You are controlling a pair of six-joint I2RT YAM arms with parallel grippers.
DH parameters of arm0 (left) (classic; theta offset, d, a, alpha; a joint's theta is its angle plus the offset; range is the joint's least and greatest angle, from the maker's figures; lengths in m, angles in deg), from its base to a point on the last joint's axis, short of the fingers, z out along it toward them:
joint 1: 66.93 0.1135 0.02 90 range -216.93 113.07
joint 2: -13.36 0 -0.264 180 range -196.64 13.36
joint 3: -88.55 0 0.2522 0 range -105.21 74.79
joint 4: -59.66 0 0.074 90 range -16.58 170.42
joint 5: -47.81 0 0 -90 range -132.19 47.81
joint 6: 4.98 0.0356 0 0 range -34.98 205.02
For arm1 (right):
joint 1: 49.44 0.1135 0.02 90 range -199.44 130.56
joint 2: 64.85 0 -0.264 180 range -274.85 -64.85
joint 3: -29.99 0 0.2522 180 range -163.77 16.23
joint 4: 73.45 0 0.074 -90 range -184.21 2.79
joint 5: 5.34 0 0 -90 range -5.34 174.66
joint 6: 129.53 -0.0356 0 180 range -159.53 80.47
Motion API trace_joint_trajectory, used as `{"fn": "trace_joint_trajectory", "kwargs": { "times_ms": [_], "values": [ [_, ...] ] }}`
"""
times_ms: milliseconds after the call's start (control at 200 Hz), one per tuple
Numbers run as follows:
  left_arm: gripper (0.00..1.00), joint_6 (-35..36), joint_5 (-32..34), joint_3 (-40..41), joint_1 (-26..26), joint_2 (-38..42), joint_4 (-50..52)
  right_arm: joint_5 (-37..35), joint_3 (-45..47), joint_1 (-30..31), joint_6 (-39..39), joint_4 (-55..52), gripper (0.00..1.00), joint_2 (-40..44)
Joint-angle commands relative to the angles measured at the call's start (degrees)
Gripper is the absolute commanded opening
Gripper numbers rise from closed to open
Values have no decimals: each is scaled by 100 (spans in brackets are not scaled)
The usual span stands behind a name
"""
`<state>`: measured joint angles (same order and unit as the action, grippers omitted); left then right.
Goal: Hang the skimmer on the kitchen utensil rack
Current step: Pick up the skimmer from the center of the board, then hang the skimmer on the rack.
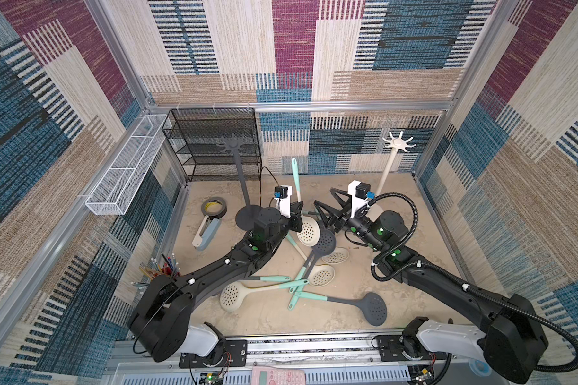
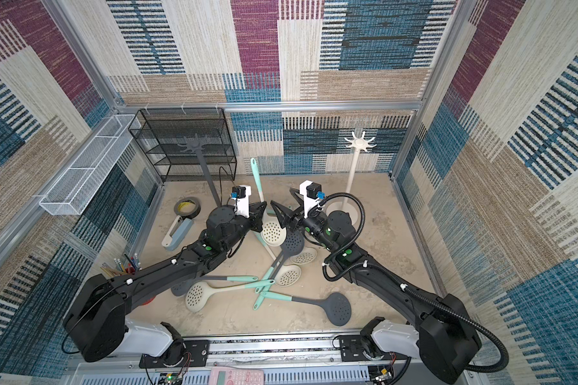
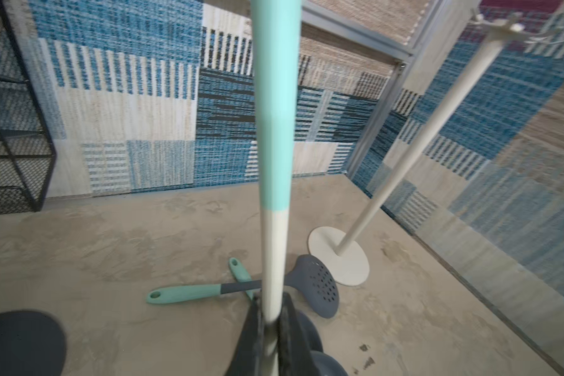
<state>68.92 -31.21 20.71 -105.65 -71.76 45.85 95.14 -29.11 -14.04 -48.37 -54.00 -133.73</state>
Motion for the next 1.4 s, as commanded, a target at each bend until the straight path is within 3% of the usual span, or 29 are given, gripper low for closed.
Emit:
{"fn": "trace_joint_trajectory", "kwargs": {
  "times_ms": [0,346,776,962,1398],
  "values": [
    [0,305,1197,-418,5,-417,-33,160,31,2,319,-197,82,7],
    [0,832,3603,-2201,-13,-2029,-282,524,-441,2,539,-847,82,-143],
    [0,1871,5381,-3803,45,-3119,-177,947,-786,2,681,-1331,81,-135],
    [0,1858,5631,-3901,162,-3123,2,982,-939,0,726,-1449,81,-143],
    [0,624,5581,-3661,477,-2798,1193,1096,-1085,1,701,-1528,81,-219]
  ]
}}
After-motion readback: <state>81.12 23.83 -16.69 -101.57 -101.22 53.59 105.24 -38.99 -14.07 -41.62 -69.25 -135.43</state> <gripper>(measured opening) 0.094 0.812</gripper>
